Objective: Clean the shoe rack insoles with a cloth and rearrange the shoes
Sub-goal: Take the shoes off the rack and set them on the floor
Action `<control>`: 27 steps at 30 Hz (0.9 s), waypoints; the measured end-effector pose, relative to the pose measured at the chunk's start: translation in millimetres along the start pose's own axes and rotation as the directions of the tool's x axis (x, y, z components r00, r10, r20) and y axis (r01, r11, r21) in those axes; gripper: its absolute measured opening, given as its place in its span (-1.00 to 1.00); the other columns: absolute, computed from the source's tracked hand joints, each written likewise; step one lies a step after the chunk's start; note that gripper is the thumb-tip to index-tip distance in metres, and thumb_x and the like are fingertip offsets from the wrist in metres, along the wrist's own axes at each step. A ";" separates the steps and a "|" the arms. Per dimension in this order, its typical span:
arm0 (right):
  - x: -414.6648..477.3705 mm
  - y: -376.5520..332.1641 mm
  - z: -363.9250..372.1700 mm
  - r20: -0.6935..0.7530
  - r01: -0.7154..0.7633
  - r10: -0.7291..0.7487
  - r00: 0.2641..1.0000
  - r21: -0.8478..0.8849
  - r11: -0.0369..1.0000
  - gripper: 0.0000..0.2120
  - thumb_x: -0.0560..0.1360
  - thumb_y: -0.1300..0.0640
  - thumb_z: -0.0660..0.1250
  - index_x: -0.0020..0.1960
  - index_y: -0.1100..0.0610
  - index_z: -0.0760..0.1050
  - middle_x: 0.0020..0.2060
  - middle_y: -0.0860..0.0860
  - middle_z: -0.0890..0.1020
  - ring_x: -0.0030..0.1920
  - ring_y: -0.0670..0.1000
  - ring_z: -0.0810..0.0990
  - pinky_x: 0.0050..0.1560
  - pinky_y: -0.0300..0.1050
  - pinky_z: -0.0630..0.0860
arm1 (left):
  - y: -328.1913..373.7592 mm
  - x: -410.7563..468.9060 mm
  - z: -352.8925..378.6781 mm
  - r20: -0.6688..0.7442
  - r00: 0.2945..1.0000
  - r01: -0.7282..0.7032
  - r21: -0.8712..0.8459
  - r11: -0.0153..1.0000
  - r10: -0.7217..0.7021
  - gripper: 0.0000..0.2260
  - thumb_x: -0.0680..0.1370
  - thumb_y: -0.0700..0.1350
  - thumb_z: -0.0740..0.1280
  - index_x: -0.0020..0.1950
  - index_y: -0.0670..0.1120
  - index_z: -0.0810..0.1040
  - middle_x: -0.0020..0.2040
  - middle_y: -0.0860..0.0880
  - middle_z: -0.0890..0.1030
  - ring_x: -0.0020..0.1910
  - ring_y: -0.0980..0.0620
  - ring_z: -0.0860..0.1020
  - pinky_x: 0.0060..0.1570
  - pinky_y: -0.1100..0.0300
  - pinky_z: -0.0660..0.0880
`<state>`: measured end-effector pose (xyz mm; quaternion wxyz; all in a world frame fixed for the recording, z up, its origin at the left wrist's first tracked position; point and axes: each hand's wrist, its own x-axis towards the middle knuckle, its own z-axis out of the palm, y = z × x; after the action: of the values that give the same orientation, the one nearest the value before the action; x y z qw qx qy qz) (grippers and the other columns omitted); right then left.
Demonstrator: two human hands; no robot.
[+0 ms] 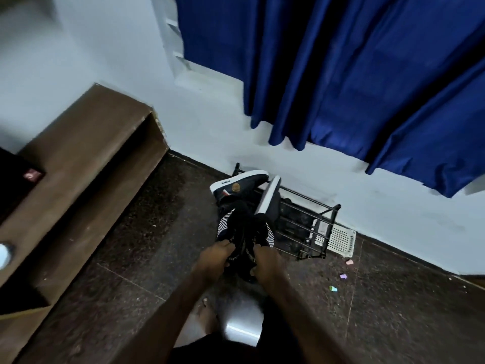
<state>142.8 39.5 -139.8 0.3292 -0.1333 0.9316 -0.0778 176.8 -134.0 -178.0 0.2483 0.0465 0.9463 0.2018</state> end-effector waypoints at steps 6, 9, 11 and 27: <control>-1.4 -62.6 24.6 -0.003 0.094 -0.094 0.996 0.011 0.995 -0.59 0.45 0.17 0.41 0.25 0.18 0.39 0.20 0.13 0.55 0.24 0.17 0.50 0.11 0.00 0.46 | -50.6 -47.9 -7.1 -0.063 0.993 0.097 0.025 0.995 -0.095 -0.76 0.52 -0.17 0.33 0.18 -0.13 0.47 0.15 -0.08 0.49 0.14 -0.10 0.50 -0.03 0.06 0.40; 4.4 -78.3 31.8 0.013 0.130 -0.130 0.991 -0.021 0.991 -0.61 0.48 0.19 0.39 0.26 0.18 0.39 0.21 0.11 0.54 0.26 0.16 0.48 0.09 -0.01 0.46 | -72.2 -60.8 -1.5 -0.078 0.989 0.120 -0.038 0.992 -0.123 -0.78 0.50 -0.18 0.35 0.13 -0.14 0.49 0.10 -0.08 0.49 0.10 -0.11 0.52 -0.05 0.04 0.43; 9.3 -86.2 35.3 0.035 0.164 -0.162 0.986 -0.035 0.986 -0.63 0.46 0.19 0.40 0.24 0.18 0.40 0.19 0.11 0.55 0.25 0.17 0.50 0.08 -0.02 0.46 | -80.1 -66.6 -0.1 -0.084 0.983 0.158 -0.054 0.986 -0.162 -0.80 0.50 -0.19 0.34 0.12 -0.15 0.50 0.09 -0.08 0.49 0.08 -0.10 0.52 -0.07 0.06 0.43; 147.8 -130.6 133.3 0.223 0.289 -0.265 0.938 -0.080 0.954 -0.69 0.48 0.32 0.31 0.21 0.20 0.39 0.14 0.16 0.55 0.16 0.20 0.54 0.04 0.04 0.50 | -205.8 -18.7 65.3 0.122 0.928 0.368 -0.158 0.916 -0.352 -0.77 0.59 -0.08 0.27 0.21 -0.07 0.58 0.16 -0.08 0.61 0.14 -0.07 0.58 0.08 0.14 0.41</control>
<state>142.6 -136.7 -299.8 0.4033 -0.2887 0.8665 -0.0569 227.5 -302.3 -304.8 0.3272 -0.1415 0.9045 0.2341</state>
